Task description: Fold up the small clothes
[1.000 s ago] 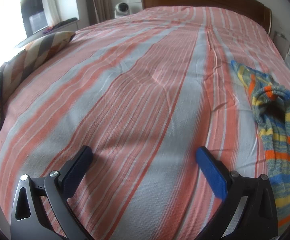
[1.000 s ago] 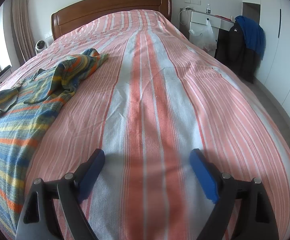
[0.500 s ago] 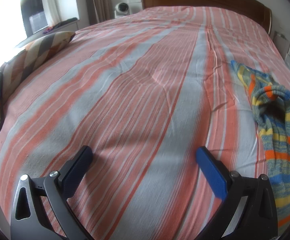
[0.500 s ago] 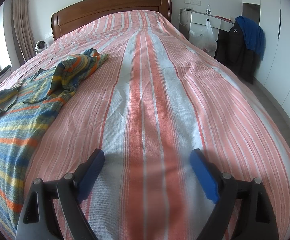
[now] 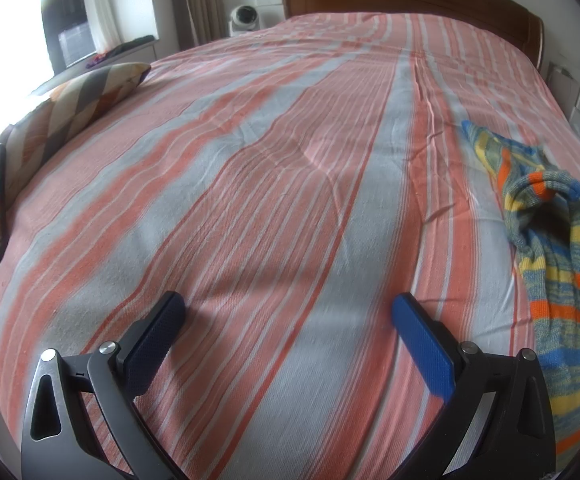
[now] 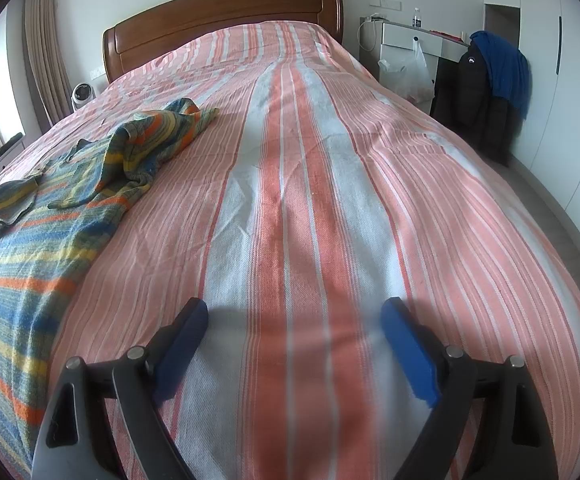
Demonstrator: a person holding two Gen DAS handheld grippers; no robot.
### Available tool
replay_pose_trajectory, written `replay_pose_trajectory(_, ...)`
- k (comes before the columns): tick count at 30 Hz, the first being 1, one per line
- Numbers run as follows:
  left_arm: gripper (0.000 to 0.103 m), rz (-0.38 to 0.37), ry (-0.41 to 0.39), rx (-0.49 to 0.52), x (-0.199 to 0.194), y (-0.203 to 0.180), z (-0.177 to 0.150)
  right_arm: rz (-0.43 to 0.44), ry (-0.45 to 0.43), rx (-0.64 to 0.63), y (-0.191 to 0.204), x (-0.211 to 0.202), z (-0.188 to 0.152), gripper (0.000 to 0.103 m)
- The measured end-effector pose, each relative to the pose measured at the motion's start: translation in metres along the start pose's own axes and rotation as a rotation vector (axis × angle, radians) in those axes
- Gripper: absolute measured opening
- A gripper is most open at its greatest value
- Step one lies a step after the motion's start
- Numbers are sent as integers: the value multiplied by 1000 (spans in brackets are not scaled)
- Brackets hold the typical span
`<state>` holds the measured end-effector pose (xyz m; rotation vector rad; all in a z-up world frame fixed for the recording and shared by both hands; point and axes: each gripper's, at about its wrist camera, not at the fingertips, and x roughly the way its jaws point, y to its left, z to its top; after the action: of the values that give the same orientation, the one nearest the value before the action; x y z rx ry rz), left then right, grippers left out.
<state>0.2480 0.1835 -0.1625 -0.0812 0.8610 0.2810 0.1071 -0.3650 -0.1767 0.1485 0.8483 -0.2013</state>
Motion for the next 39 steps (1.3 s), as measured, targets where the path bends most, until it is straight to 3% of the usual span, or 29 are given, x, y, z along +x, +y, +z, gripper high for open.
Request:
replay_pose_trajectory(26, 103, 0, 0, 0, 0, 0, 0, 9, -28, 2, 1, -1, -3, 89)
replay_pose_trajectory(37, 103, 1, 0, 0, 0, 0, 0, 94, 29, 8, -6, -8, 9, 92)
replay_pose_trajectory(39, 103, 1, 0, 0, 0, 0, -1, 90, -1, -5, -9, -25, 16, 92)
